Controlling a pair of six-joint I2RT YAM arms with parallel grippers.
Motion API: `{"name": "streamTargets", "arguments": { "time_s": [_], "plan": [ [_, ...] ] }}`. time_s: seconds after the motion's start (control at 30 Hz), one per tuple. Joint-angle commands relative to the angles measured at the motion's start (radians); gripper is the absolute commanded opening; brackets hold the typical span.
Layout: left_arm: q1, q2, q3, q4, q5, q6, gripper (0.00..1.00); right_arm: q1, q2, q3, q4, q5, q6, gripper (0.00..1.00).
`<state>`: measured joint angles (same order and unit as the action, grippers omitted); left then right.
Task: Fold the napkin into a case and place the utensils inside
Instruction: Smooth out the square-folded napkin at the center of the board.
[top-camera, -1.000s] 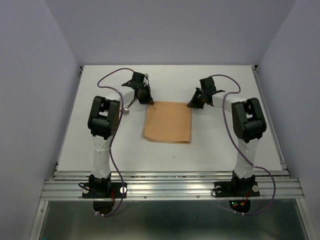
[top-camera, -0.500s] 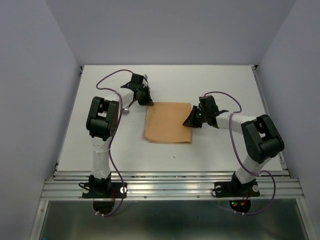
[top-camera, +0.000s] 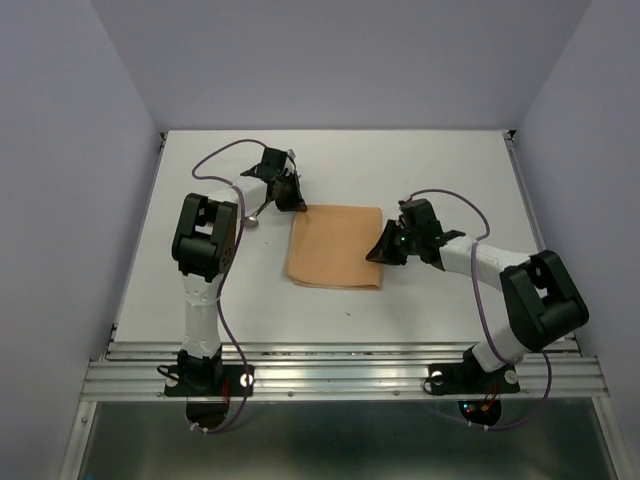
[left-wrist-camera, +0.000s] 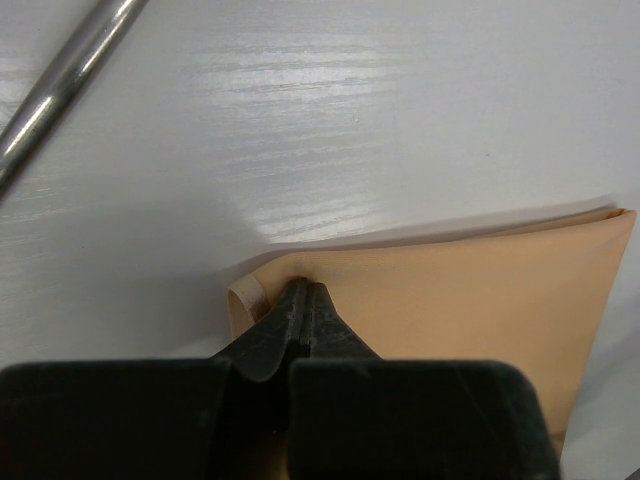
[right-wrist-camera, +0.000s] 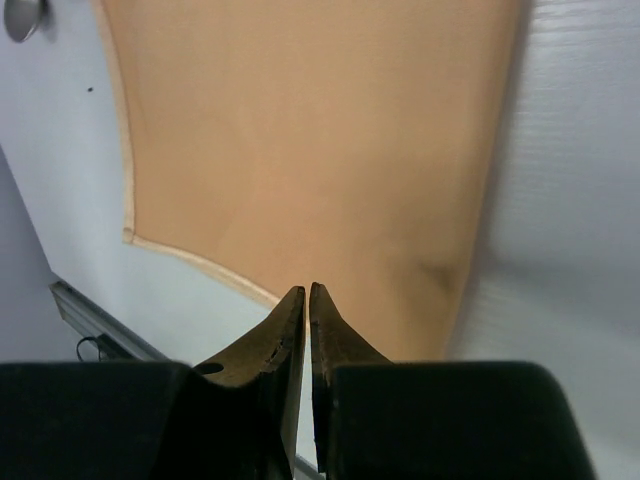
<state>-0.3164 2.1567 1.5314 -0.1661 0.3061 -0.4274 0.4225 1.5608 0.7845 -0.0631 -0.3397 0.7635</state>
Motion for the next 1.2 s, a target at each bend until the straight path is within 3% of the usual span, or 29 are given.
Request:
{"name": "streamTargets", "arguments": {
  "time_s": [0.0,0.27,0.57,0.83,1.0,1.17],
  "plan": [
    [0.004,0.000,-0.040,-0.113,-0.035,0.024,0.00,0.054,-0.076,-0.022,-0.037,0.028,0.002,0.11],
    [0.004,-0.001,-0.042,-0.112,-0.033,0.022,0.00,0.065,-0.084,-0.165,-0.018,0.100,0.043,0.10],
    [0.004,-0.006,-0.042,-0.112,-0.033,0.022,0.00,0.074,-0.202,-0.094,-0.148,0.162,0.011,0.11],
    [-0.003,-0.003,-0.043,-0.110,-0.028,0.022,0.00,0.075,-0.176,-0.097,-0.138,0.194,0.014,0.11],
    [-0.007,-0.014,-0.057,-0.108,-0.036,0.015,0.00,0.075,-0.101,0.066,-0.167,0.283,-0.021,0.17],
    [-0.013,-0.029,-0.086,-0.099,-0.035,0.001,0.00,0.045,0.079,0.237,-0.199,0.326,-0.043,0.15]
  ]
}}
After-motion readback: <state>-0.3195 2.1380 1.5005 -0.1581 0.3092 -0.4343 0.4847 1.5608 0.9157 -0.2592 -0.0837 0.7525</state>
